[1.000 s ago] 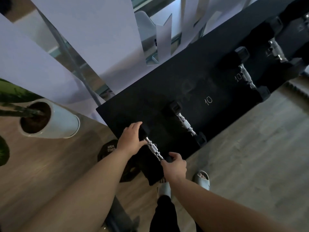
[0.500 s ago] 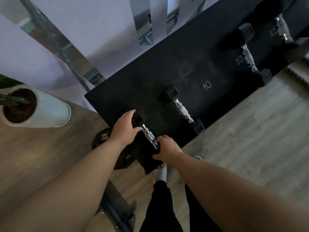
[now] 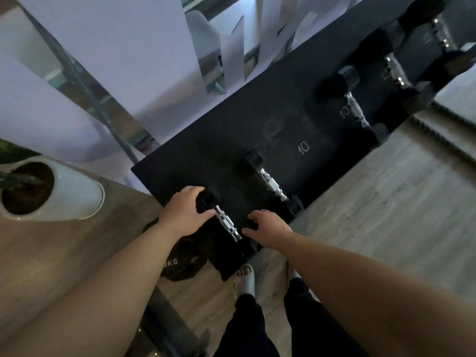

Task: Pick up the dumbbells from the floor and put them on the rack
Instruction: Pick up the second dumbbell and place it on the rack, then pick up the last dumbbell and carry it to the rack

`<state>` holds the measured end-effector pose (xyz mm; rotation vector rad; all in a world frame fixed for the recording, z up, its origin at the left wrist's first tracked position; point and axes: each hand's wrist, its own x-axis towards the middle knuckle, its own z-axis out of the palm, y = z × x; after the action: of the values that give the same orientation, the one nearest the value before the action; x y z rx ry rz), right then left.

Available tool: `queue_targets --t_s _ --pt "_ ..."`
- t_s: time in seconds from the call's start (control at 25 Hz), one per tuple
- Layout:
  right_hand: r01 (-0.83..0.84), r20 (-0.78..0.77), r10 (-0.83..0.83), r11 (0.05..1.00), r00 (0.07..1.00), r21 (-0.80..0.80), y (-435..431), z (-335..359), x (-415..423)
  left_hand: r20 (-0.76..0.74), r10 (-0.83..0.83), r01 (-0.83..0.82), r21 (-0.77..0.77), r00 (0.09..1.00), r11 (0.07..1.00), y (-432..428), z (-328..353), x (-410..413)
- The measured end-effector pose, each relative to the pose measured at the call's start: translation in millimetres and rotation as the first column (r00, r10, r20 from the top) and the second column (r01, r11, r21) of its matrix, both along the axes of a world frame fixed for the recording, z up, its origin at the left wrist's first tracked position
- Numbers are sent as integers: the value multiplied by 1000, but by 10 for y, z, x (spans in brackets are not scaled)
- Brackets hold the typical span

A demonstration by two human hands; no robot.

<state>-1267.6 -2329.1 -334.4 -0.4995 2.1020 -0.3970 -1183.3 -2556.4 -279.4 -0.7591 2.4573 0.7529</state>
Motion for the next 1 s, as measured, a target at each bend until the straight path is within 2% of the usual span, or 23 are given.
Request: queue_targets --t_s 0.12,0.2,0.36,0.52,0.64,0.88,1.0 --pt "259 66 -257 965 964 -32 286 405 -359 -30 -43 45 56 999 997 -69 388 -84" --pt "467 118 -456 880 882 -88 566 755 -547 0 -82 82 126 997 989 -58 683 -297" --pt "655 53 -658 734 751 -181 1239 1488 -688 -83 -228 239 183 970 954 395 1184 -1112" --pt "756 -44 -786 607 617 -248 2225 2172 -612 -199 -383 427 284 902 858 1592 1712 -1890" --pt "828 -103 -881 470 462 -305 3050 2660 -453 -278 -489 558 300 827 774 2533 2104 -2124" --pt "850 -134 -982 180 130 -496 4702 3400 443 -415 -727 833 184 547 521 4551 2938 -1815" --pt "852 -136 -990 90 22 -516 5425 3437 1025 -452 -758 878 148 470 456 5438 3023 -1523"
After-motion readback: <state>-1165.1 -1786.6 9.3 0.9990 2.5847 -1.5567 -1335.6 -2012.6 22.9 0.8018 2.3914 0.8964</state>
